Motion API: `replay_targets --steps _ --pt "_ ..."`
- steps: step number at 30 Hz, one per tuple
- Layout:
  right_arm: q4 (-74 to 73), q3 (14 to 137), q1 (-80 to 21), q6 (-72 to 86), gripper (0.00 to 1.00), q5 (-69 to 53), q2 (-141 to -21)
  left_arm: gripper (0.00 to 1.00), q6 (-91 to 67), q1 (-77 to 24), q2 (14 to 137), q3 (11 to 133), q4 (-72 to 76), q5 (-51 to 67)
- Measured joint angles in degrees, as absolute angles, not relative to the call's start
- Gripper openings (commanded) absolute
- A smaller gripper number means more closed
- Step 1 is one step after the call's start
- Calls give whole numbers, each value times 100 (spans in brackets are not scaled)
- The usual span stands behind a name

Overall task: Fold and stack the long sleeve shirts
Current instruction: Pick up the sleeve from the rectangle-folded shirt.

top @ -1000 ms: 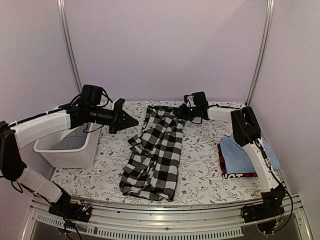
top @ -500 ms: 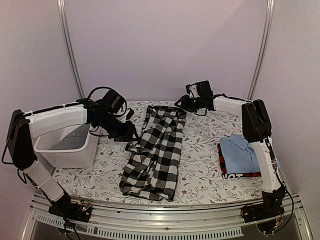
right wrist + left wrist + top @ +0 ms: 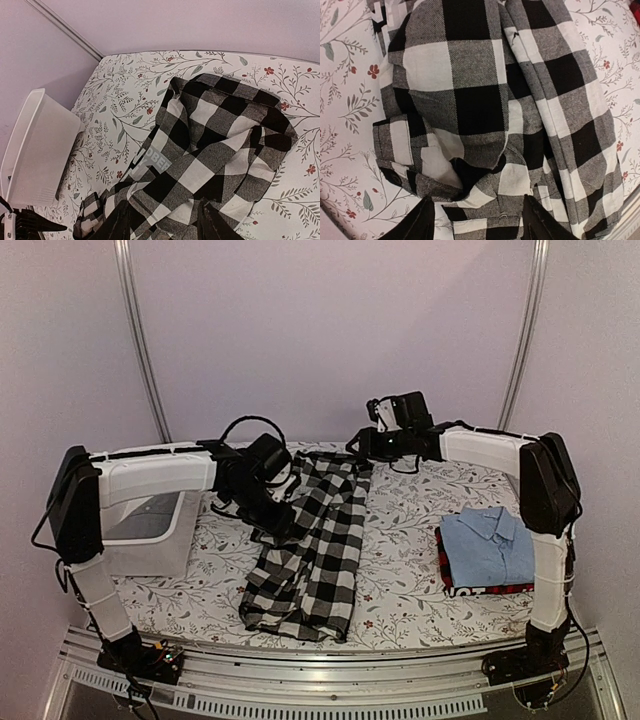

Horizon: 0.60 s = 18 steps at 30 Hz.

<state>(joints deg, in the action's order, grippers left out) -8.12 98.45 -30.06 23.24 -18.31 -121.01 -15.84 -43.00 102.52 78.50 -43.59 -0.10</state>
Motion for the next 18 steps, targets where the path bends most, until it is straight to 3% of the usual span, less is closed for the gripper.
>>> replay_targets --steps 12,18 --pt "-698 8895 -3148 2244 45 -1640 -11402 55 -722 -4456 10667 7961 -4440 -425" --pt "-622 8722 -3170 2246 45 -1621 -11277 47 -567 -4475 10940 7990 -4399 -607"
